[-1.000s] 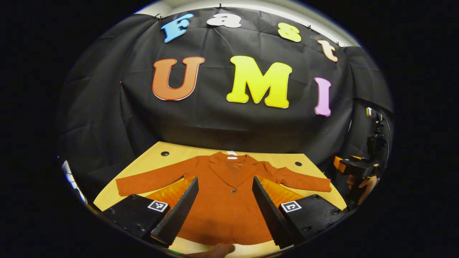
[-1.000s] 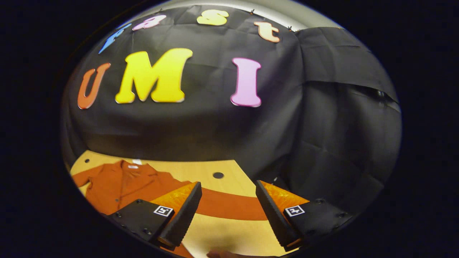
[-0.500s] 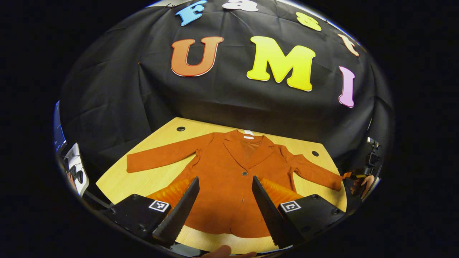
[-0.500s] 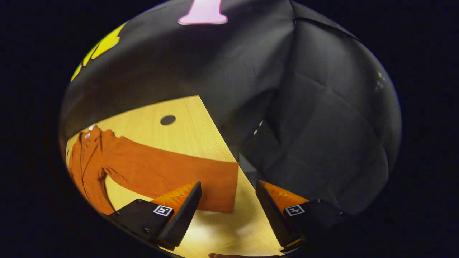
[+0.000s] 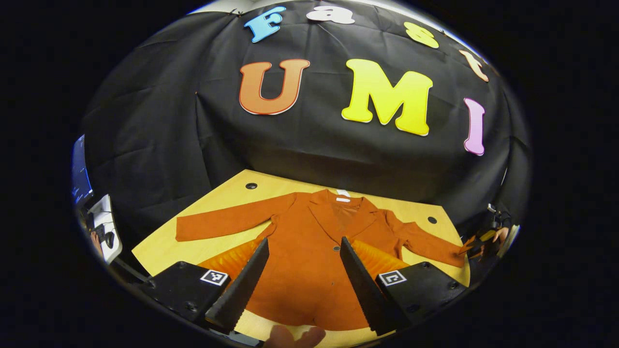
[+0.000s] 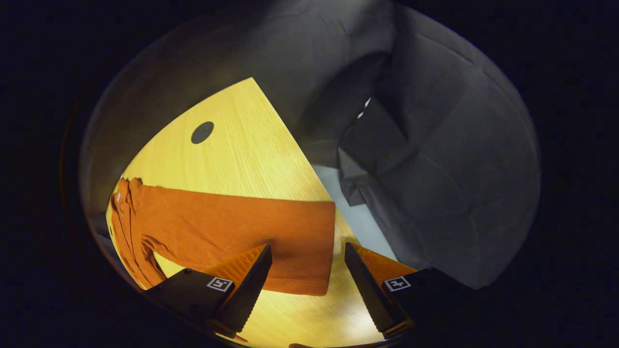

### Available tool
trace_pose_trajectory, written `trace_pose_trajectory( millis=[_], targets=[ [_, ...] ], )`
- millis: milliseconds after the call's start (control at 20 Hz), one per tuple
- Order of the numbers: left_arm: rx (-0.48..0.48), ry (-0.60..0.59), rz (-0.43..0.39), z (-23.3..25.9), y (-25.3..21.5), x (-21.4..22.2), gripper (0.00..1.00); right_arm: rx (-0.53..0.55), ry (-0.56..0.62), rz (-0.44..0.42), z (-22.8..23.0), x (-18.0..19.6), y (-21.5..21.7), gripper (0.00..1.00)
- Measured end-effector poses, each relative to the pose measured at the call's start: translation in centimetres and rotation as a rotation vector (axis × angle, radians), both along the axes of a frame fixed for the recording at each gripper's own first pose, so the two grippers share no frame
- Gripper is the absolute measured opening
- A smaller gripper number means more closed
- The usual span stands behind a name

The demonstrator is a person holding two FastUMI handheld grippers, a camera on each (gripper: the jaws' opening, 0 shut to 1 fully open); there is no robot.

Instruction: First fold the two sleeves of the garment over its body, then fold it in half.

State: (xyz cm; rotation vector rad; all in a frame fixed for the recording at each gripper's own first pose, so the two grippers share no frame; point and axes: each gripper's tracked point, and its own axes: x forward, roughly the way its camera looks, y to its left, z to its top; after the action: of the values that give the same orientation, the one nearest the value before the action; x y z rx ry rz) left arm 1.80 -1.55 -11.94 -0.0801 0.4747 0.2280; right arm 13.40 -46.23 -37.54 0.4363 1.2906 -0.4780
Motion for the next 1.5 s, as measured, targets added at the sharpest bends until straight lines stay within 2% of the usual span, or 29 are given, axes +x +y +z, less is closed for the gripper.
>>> trace_pose_trajectory(
  millis=[200,350,450,500,550,600,650,750,800,850,900,950,1050,1150,1350,1500],
  targets=[
    [0.013,-0.001,0.002,-0.2,2.6,-0.4,0.97,0.079,0.093,-0.055,-0.9,-0.7,0.7,0.97],
    [0.02,0.035,0.016,-1.5,4.6,-1.5,0.97,0.008,0.092,-0.058,-1.5,0.2,-1.0,0.96],
    [0.039,0.064,0.032,-2.2,6.0,-2.6,0.97,0.016,0.094,-0.04,-1.4,0.4,-0.5,0.94],
    [0.052,0.071,0.039,-2.3,6.7,-2.9,0.97,0.027,0.097,-0.04,-1.3,0.7,-0.2,0.89],
    [0.063,0.073,0.041,-2.2,7.2,-3.1,0.97,0.027,0.108,-0.046,-1.3,0.7,0.0,0.75],
    [0.076,0.074,0.043,-2.1,7.7,-3.3,0.97,0.028,0.116,-0.056,-1.3,0.6,-0.1,0.71],
    [0.087,0.07,0.047,-1.9,8.2,-3.5,0.97,0.049,0.129,-0.081,-1.7,0.5,0.6,0.73],
    [0.081,0.059,0.058,-1.4,8.5,-3.7,0.96,0.072,0.135,-0.125,-1.8,0.9,0.8,0.45],
    [0.077,0.053,0.063,-1.2,8.6,-3.8,0.97,0.078,0.13,-0.132,-1.6,0.7,0.6,0.45],
    [0.079,0.048,0.065,-1.1,8.7,-3.8,0.97,0.055,0.15,-0.136,-2.3,0.2,-0.1,0.49],
    [0.085,0.048,0.067,-1.1,8.8,-3.9,0.97,0.07,0.14,-0.149,-1.6,0.5,0.1,0.44],
    [0.089,0.048,0.067,-1.1,8.9,-4.0,1.0,0.083,0.137,-0.151,-1.6,0.2,0.2,0.22],
    [0.091,0.056,0.061,-1.3,8.9,-4.1,0.97,0.091,0.126,-0.166,-0.9,-0.5,0.0,0.22],
    [0.091,0.059,0.055,-1.5,9.1,-4.2,0.97,0.086,0.089,-0.171,0.3,0.3,0.0,0.04],
    [0.091,0.055,0.031,-1.8,9.4,-3.9,0.97,0.067,0.015,-0.141,5.1,2.1,0.8,0.04],
    [0.131,0.036,-0.014,-2.1,10.0,-3.3,0.97,0.04,-0.058,-0.087,9.8,4.3,2.9,0.04]
  ],
)
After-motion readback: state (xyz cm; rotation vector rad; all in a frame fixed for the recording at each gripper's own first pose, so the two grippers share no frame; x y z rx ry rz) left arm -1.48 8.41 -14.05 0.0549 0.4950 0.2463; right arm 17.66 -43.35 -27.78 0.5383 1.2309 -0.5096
